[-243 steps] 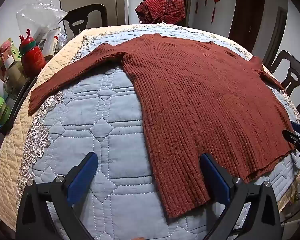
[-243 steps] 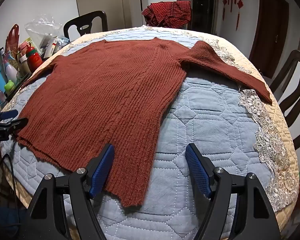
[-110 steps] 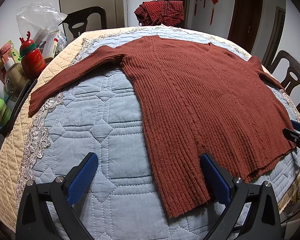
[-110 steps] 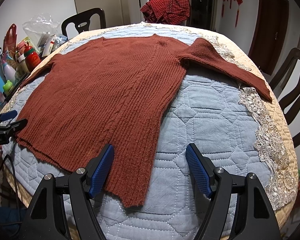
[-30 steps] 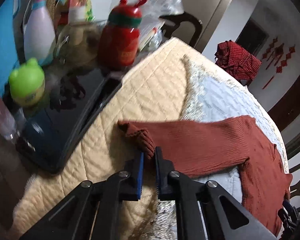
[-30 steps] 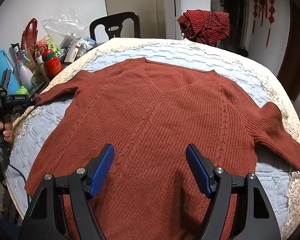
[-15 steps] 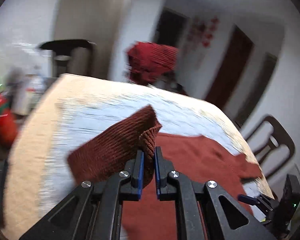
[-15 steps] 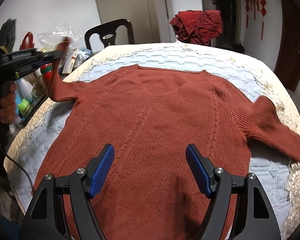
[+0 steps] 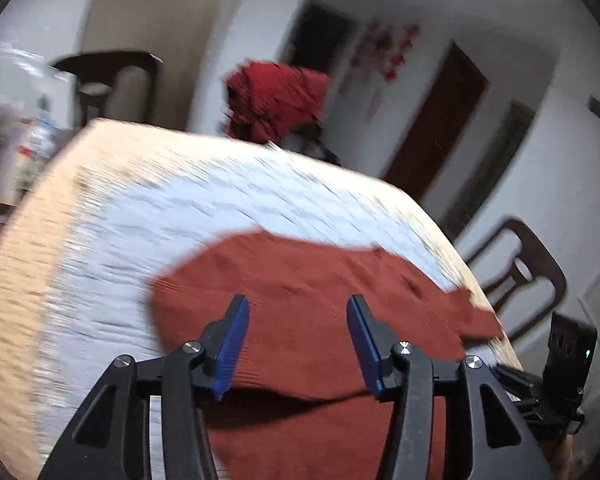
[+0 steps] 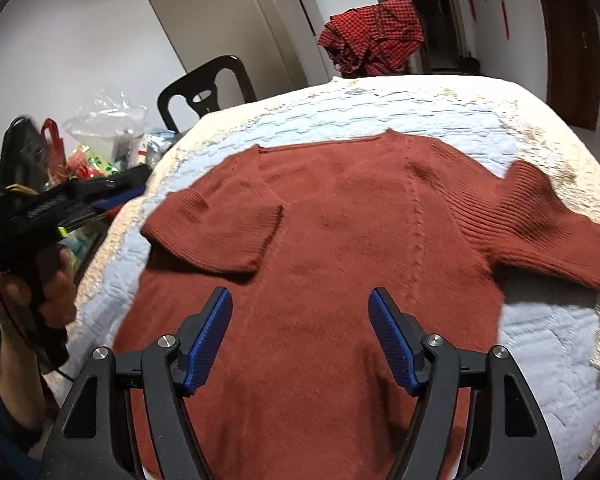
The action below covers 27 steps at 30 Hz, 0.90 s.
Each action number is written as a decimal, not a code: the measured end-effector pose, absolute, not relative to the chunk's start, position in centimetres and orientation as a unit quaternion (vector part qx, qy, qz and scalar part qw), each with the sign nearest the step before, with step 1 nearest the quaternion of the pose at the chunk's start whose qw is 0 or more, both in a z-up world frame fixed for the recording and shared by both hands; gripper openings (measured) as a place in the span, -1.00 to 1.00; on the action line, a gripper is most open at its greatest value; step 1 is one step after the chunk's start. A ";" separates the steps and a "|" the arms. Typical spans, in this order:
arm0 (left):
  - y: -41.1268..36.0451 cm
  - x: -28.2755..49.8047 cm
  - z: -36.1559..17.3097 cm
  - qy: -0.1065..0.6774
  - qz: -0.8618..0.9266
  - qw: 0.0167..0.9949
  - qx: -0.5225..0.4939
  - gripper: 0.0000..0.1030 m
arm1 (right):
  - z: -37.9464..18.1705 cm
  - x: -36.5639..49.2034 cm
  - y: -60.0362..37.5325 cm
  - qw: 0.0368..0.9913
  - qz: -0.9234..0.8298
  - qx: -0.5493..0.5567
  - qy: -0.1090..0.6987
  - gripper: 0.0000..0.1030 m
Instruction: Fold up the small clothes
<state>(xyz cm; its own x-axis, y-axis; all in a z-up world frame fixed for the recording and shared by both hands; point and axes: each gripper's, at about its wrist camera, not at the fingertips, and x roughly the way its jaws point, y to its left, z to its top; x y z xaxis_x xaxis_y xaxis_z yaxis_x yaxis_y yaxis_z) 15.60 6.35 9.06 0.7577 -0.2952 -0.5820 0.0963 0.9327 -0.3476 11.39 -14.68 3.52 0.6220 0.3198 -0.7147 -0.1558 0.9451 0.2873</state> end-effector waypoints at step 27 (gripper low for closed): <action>9.8 16.5 4.5 0.375 -0.034 0.918 -0.123 0.04 | 0.3 21.6 -9.5 0.857 0.170 0.063 0.483 -0.88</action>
